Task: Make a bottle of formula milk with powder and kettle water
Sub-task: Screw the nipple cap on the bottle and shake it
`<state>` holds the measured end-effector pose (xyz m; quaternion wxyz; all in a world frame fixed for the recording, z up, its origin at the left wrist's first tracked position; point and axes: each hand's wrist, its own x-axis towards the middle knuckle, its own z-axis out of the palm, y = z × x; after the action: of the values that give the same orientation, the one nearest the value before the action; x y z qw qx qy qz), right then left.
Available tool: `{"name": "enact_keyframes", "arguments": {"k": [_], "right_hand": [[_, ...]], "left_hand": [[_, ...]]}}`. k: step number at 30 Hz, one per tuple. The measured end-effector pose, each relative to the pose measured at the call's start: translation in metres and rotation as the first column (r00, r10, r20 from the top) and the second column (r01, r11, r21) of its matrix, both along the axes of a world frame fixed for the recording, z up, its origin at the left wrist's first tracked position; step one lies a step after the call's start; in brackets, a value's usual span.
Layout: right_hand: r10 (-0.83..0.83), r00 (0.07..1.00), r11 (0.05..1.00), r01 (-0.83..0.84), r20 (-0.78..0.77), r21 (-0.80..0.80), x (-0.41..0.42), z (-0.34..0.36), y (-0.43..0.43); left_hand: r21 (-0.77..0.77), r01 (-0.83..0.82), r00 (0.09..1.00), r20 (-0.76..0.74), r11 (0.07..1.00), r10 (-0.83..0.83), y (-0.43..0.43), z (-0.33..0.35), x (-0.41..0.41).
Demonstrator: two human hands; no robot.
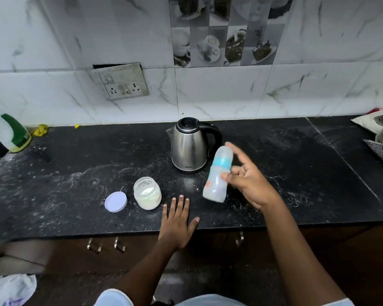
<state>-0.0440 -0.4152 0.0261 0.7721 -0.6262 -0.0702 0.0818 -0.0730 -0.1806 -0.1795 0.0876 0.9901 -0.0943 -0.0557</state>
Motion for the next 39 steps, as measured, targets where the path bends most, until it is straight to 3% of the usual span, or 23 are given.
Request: {"name": "enact_keyframes", "arguments": {"k": [2, 5, 9, 13, 16, 17, 20, 21, 24, 28, 32, 36, 39], "right_hand": [[0.002, 1.0, 1.0, -0.002, -0.011, 0.012, -0.0015, 0.0002, 0.0023], [-0.183, 0.982, 0.97, 0.188, -0.045, 0.155, 0.0025, -0.0054, 0.0066], [-0.017, 1.0, 1.0, 0.017, -0.013, 0.018, -0.0035, -0.0038, 0.0095], [-0.214, 0.976, 0.964, 0.219, -0.049, 0.152, 0.0029, -0.0052, 0.0082], [-0.032, 0.999, 0.999, 0.032, -0.019, 0.015, -0.0023, -0.0028, 0.0075], [-0.038, 0.999, 0.999, 0.038, -0.016, 0.031, -0.0026, -0.0022, 0.0082], [-0.229, 0.972, 0.953, 0.235, -0.056, 0.19, 0.0033, -0.0052, 0.0064], [-0.224, 0.973, 0.956, 0.229, -0.05, 0.184, 0.0043, -0.005, 0.0052], [-0.004, 1.0, 1.0, 0.005, -0.014, 0.02, -0.0002, -0.0015, 0.0026], [-0.204, 0.976, 0.954, 0.214, -0.07, 0.209, 0.0036, -0.0049, 0.0005], [-0.015, 0.999, 0.999, 0.018, -0.049, 0.05, -0.0033, -0.0028, 0.003], [-0.196, 0.978, 0.955, 0.208, -0.076, 0.211, 0.0008, -0.0055, 0.0057], [-0.014, 0.999, 0.998, 0.016, -0.039, 0.055, -0.0045, -0.0034, 0.0067]], "left_hand": [[0.009, 0.002, 1.0, -0.014, 1.0, -0.002, 0.0, 0.0024, 0.0004], [0.024, 0.001, 1.0, -0.025, 1.0, -0.001, 0.0003, 0.0027, 0.0003], [0.027, -0.001, 1.0, -0.027, 1.0, 0.002, -0.0005, 0.0032, 0.0009], [0.025, 0.004, 1.0, -0.025, 1.0, -0.004, -0.0002, 0.0029, 0.0004], [0.022, -0.002, 1.0, -0.017, 1.0, 0.002, -0.0006, 0.0015, 0.0003], [0.013, -0.003, 1.0, -0.012, 1.0, 0.003, -0.0006, 0.002, 0.0007], [0.021, 0.001, 1.0, -0.03, 1.0, 0.0, -0.0013, 0.0022, 0.001], [0.026, 0.002, 0.999, -0.032, 1.0, -0.001, -0.0013, 0.002, 0.0004], [0.022, -0.008, 1.0, -0.03, 1.0, 0.009, 0.0005, 0.0026, 0.0003], [0.016, 0.003, 1.0, -0.008, 1.0, -0.003, -0.0008, 0.0008, -0.0004], [0.002, -0.006, 1.0, 0.006, 1.0, 0.006, -0.0003, -0.0002, 0.0005], [0.005, -0.001, 1.0, -0.002, 1.0, 0.001, -0.0009, 0.0021, -0.0007], [0.012, -0.009, 1.0, 0.0, 1.0, 0.009, -0.0013, 0.0024, -0.0006]]}}
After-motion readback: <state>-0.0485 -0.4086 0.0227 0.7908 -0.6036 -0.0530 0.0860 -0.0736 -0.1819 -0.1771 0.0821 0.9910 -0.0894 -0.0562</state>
